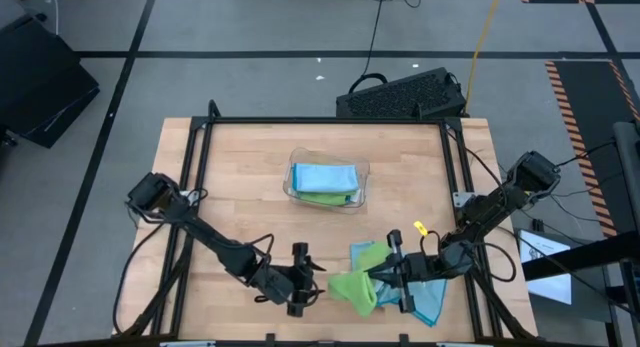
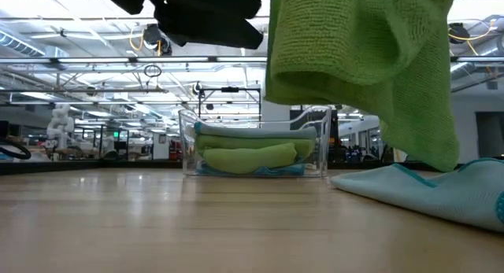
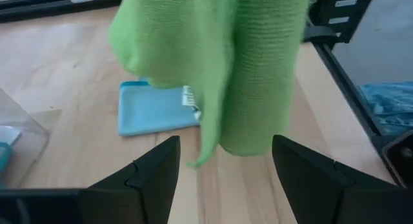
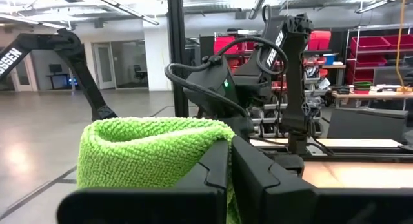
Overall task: Fold microfiber towels
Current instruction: Fold the green microfiber cloth
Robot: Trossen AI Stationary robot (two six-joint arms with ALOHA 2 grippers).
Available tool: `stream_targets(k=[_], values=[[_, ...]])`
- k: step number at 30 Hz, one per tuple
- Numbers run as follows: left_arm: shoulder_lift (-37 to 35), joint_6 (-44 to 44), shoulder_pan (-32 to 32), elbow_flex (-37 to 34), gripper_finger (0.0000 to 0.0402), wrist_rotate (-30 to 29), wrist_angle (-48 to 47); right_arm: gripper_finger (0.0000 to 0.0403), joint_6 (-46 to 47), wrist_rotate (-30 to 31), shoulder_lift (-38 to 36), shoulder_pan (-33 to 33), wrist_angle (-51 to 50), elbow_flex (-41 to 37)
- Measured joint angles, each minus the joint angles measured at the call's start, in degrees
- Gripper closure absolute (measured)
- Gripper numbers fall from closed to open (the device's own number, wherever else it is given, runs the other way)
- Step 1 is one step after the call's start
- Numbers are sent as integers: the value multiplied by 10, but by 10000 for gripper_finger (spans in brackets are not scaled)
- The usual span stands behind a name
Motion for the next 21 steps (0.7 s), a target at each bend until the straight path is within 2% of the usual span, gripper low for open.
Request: stream_targets(k=[5,15,21], values=[[33,26,5,0,164,-25,8,397,2,0,0,0,-1,0],[58,74,13,-1,226,-24,65,397,-8,-1,0,4,5,0],[58,105,14,-1,263,16,106,397,-9,-1,0,4,3,0]])
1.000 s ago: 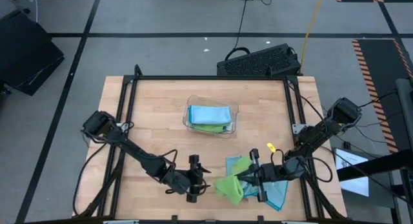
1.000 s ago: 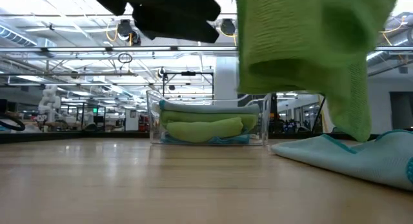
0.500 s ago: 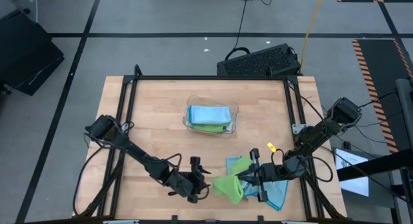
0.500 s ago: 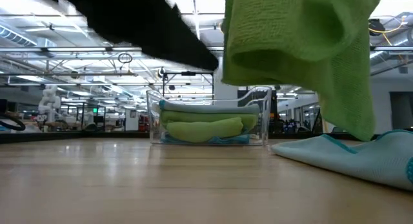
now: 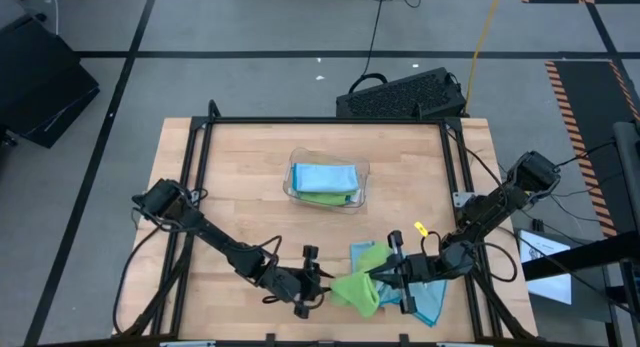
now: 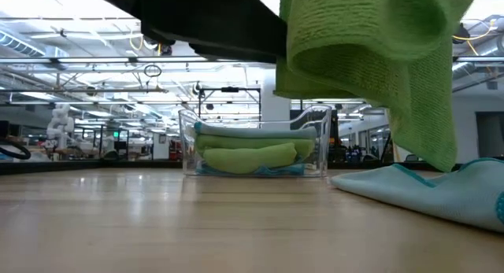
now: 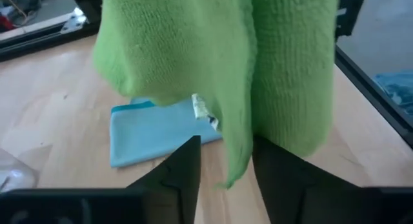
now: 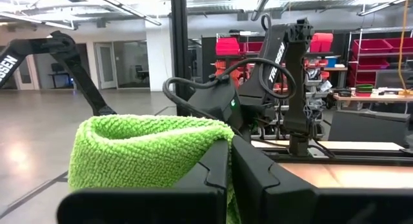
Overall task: Fold microfiber towels
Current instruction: Fold the green microfiber cloth
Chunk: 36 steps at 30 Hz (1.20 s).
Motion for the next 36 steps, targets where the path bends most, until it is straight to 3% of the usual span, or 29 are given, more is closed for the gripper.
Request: stream_targets(k=[10,17,23,34,36], values=[[0,4,8,0,391,3,-26,397,-2,1,0,0,0,0],[-21,-16,-4,1,396,1,-113,397,0,7,0,0,-36,0],[-68,-83,-28,1,397,-74,-213,388,53,19,0,-2,-102,0],[-87,-111,-44,1,396,-102,-239,300,188,54,57,-23,-218,0],[-87,-130,-41,1,393,-102,-256,289,208,88,71,-12,-224,0]])
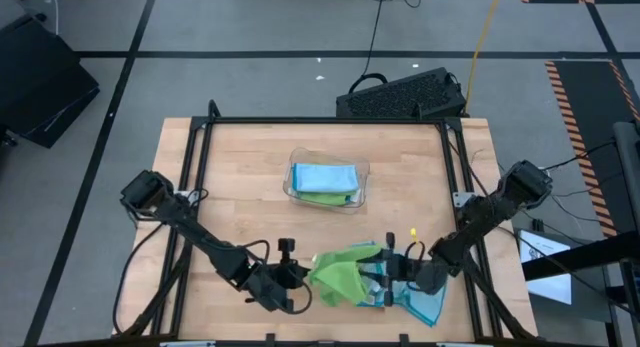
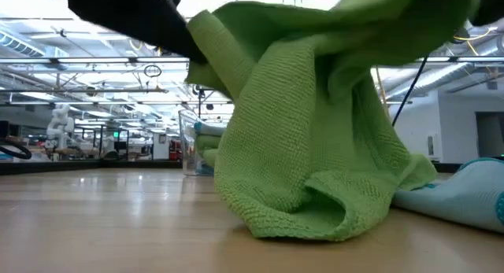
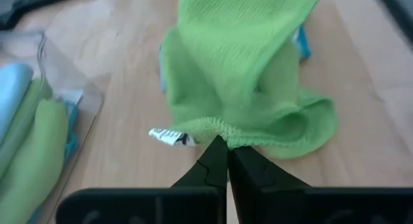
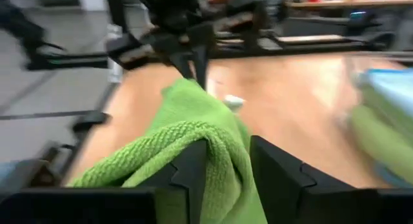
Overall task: Fold microfiber towels
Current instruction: Fold the green microfiber cloth
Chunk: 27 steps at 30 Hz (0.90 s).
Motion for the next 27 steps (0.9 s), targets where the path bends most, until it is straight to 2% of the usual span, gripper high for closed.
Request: stream_targets(k=[3,5,6,8,11,15,18,22,27], values=[[0,-25,3,0,397,0,-29,285,15,77,9,18,-29,0],[0,-38,2,0,398,-1,-44,284,18,107,8,28,-48,0],[0,-45,2,0,397,-1,-50,284,17,105,8,32,-53,0],[0,-54,1,0,393,-1,-61,280,11,54,6,37,-59,0],[1,-54,2,0,396,-1,-64,265,54,2,-22,40,-103,0],[1,-60,2,0,395,-2,-63,229,145,2,-67,38,-238,0],[1,-63,2,0,396,-2,-63,204,219,1,-73,39,-286,0],[1,-56,1,0,396,-5,-63,192,260,-54,-43,52,-256,-11],[1,-55,5,0,396,-5,-62,196,262,-27,6,85,-151,-12]])
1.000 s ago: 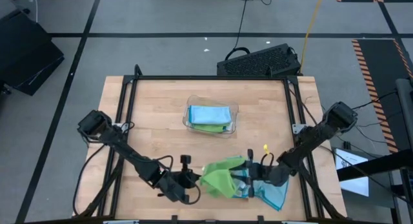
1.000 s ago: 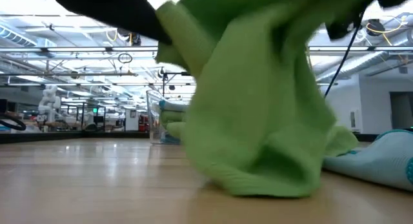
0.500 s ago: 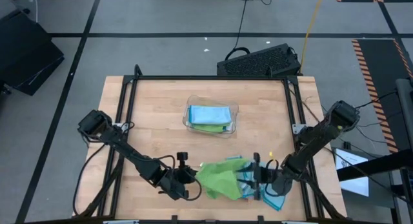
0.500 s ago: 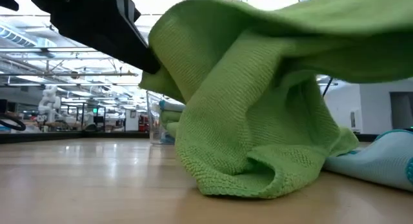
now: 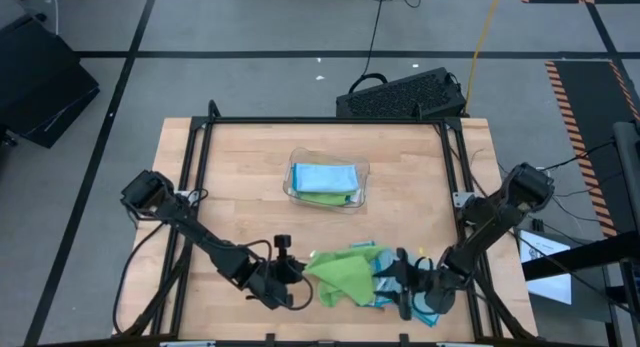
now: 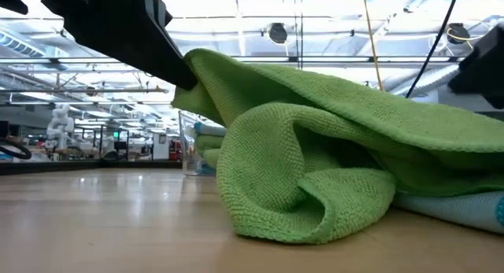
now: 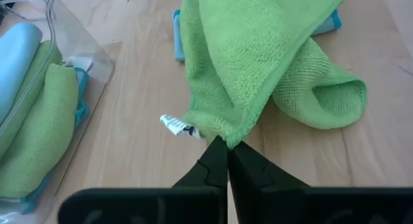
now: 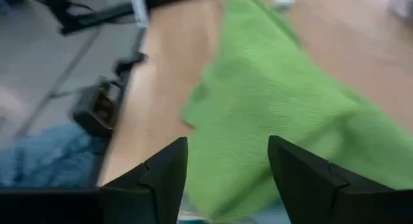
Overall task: Fold microfiber towels
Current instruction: Fold the green microfiber cloth
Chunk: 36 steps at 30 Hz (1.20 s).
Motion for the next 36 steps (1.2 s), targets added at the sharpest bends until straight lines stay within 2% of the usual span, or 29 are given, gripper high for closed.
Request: stream_targets(k=[4,7,11,15,19,21,25,32,36], values=[[0,0,4,0,395,0,0,199,-54,-16,31,10,84,25],[0,0,4,0,393,0,0,199,-120,-33,69,16,61,87],[0,0,4,0,397,-2,4,199,-173,-44,129,10,-66,213],[0,6,3,0,392,-5,25,199,-150,-10,183,-11,-260,328],[-14,17,-11,21,398,10,24,199,-137,1,222,-20,-371,398],[-33,19,-23,34,394,4,35,199,-145,1,231,-20,-384,407],[-65,48,-57,39,391,-49,74,200,-136,8,232,-21,-416,407],[-88,140,-116,40,391,-121,162,200,-29,77,232,-22,-512,407],[-89,165,-132,40,395,-171,182,200,-4,90,232,-25,-520,407]])
